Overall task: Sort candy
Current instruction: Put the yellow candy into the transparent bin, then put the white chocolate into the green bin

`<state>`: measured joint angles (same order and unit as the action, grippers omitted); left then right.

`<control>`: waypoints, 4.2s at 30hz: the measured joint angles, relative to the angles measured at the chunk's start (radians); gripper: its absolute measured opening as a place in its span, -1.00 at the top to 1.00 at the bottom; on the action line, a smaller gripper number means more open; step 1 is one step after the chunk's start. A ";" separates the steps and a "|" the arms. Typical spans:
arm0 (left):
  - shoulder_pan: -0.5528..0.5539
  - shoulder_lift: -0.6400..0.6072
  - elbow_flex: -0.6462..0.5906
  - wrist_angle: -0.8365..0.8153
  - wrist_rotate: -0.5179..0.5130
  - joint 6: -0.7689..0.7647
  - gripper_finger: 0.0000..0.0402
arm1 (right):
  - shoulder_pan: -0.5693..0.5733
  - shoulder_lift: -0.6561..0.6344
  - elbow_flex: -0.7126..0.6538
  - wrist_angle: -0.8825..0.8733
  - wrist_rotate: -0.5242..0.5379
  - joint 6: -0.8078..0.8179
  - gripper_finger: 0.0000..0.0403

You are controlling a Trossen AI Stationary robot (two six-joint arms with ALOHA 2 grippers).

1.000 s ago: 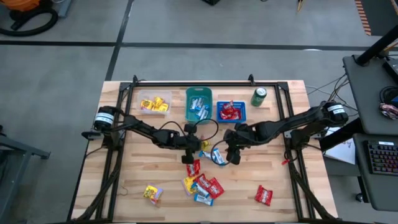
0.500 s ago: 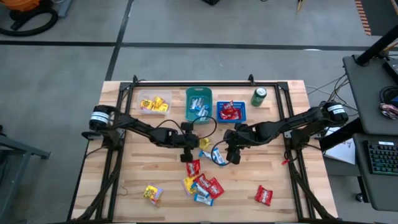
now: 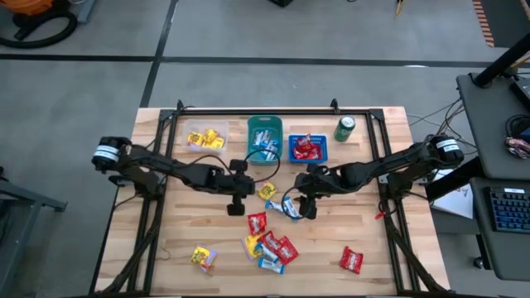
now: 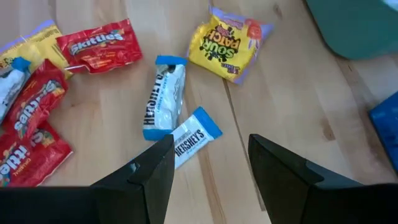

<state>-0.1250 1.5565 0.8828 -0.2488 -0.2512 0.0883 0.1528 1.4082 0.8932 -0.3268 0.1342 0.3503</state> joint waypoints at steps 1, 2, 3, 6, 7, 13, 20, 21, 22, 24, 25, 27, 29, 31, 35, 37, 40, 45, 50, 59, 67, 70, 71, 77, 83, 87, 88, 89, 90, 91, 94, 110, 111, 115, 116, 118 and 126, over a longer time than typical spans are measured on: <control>-0.001 -0.001 -0.003 0.018 0.000 0.001 1.00 | 0.000 0.000 0.000 0.002 0.000 -0.005 0.03; -0.001 -0.001 -0.006 0.044 0.000 0.006 1.00 | 0.000 0.000 0.000 0.004 0.000 -0.010 0.03; -0.001 0.001 -0.009 0.079 0.001 0.022 1.00 | 0.000 0.000 0.000 0.007 0.000 -0.013 0.03; -0.001 0.039 -0.010 0.180 0.008 0.089 0.92 | 0.000 0.000 0.000 0.025 0.000 -0.023 0.03; 0.000 0.058 -0.011 0.208 0.008 0.113 0.88 | 0.000 0.000 0.000 0.026 0.000 -0.024 0.03; 0.003 0.169 -0.012 0.294 0.008 0.178 0.48 | 0.000 0.000 -0.005 0.026 -0.002 -0.023 0.03; 0.027 0.233 -0.014 0.324 0.008 0.190 0.07 | 0.000 0.000 -0.014 0.026 -0.003 -0.022 0.03; 0.032 0.236 -0.016 0.322 0.008 0.190 0.05 | 0.000 0.000 -0.014 0.026 -0.003 -0.022 0.03; 0.036 0.240 -0.016 0.320 0.008 0.191 0.03 | 0.000 0.000 -0.015 0.026 -0.003 -0.022 0.03; 0.044 0.250 -0.016 0.317 0.008 0.191 0.02 | 0.000 0.000 -0.015 0.026 -0.003 -0.022 0.03; 0.047 0.256 -0.017 0.314 0.008 0.191 0.02 | 0.000 0.000 -0.015 0.027 -0.003 -0.022 0.03; 0.049 0.266 -0.019 0.318 0.009 0.191 0.04 | 0.000 0.000 -0.015 0.027 -0.003 -0.022 0.03; 0.050 0.276 -0.019 0.320 0.013 0.190 0.07 | 0.000 0.000 -0.015 0.028 -0.003 -0.022 0.03; 0.051 0.285 -0.019 0.322 0.028 0.183 0.13 | 0.000 0.000 -0.015 0.029 -0.003 -0.025 0.03; 0.050 0.295 -0.019 0.318 0.033 0.180 0.33 | 0.000 0.000 -0.015 0.029 -0.003 -0.028 0.03; 0.049 0.295 -0.019 0.317 0.038 0.180 0.48 | 0.000 0.000 -0.015 0.030 -0.003 -0.028 0.03; 0.049 0.293 -0.019 0.313 0.046 0.180 0.75 | 0.000 0.000 -0.015 0.030 -0.003 -0.028 0.03; 0.049 0.283 -0.019 0.309 0.049 0.168 0.95 | -0.001 0.000 -0.015 0.030 -0.003 -0.028 0.03; 0.046 0.239 -0.025 0.259 0.051 0.154 0.99 | -0.001 0.000 -0.015 0.030 -0.003 -0.028 0.03; 0.042 0.003 -0.025 0.024 0.050 0.095 1.00 | -0.001 0.000 -0.017 0.036 -0.003 -0.035 0.03; 0.104 -0.287 -0.023 -0.319 -0.177 0.013 1.00 | -0.001 0.000 -0.021 0.057 -0.003 -0.044 0.03; 0.189 -0.365 -0.034 -0.403 -0.209 -0.005 1.00 | -0.001 0.000 -0.021 0.066 -0.003 -0.055 0.03; 0.227 -0.387 -0.040 -0.427 -0.211 -0.005 1.00 | -0.001 0.000 -0.021 0.071 -0.003 -0.056 0.03; 0.510 -0.443 -0.072 -0.504 -0.183 0.026 1.00 | -0.001 0.000 -0.021 0.078 -0.003 -0.067 0.03; 0.764 -0.407 -0.072 -0.495 -0.019 0.075 1.00 | -0.001 0.000 -0.021 0.078 -0.003 -0.075 0.03; 0.833 -0.368 -0.070 -0.498 0.026 0.092 1.00 | -0.001 0.000 -0.021 0.078 -0.003 -0.075 0.03; 0.836 -0.360 -0.069 -0.501 0.047 0.101 0.99 | -0.001 0.000 -0.021 0.078 -0.003 -0.075 0.03; 0.835 -0.352 -0.069 -0.501 0.061 0.110 0.97 | -0.001 0.000 -0.021 0.078 -0.003 -0.075 0.03; 0.835 -0.345 -0.068 -0.500 0.061 0.114 0.95 | -0.001 0.000 -0.021 0.078 -0.003 -0.075 0.03; 0.835 -0.338 -0.068 -0.500 0.060 0.116 0.92 | -0.001 0.000 -0.021 0.078 -0.003 -0.075 0.03; 0.837 -0.322 -0.068 -0.500 0.052 0.114 0.81 | -0.001 0.000 -0.021 0.078 -0.003 -0.074 0.03; 0.742 -0.382 -0.029 -0.476 0.313 -0.178 0.46 | -0.001 0.000 -0.015 0.077 -0.042 0.086 0.03; 0.715 -0.387 -0.029 -0.459 0.344 -0.207 0.46 | -0.001 0.000 -0.015 0.076 -0.051 0.115 0.03; 0.570 -0.407 -0.029 -0.378 0.363 -0.294 0.45 | 0.003 0.000 -0.015 0.071 -0.065 0.256 0.03; 0.531 -0.410 -0.029 -0.357 0.353 -0.312 0.45 | 0.007 0.000 -0.015 0.069 -0.065 0.286 0.03; 0.448 -0.412 -0.029 -0.312 0.323 -0.348 0.45 | 0.021 0.000 -0.015 0.069 -0.065 0.335 0.03; 0.122 -0.409 -0.033 -0.235 0.121 -0.422 0.45 | 0.090 0.035 -0.015 0.072 -0.058 0.506 0.03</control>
<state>-0.0032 1.1477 0.8497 -0.4835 -0.1303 -0.3336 0.2430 1.4435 0.8783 -0.2546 0.0761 0.8560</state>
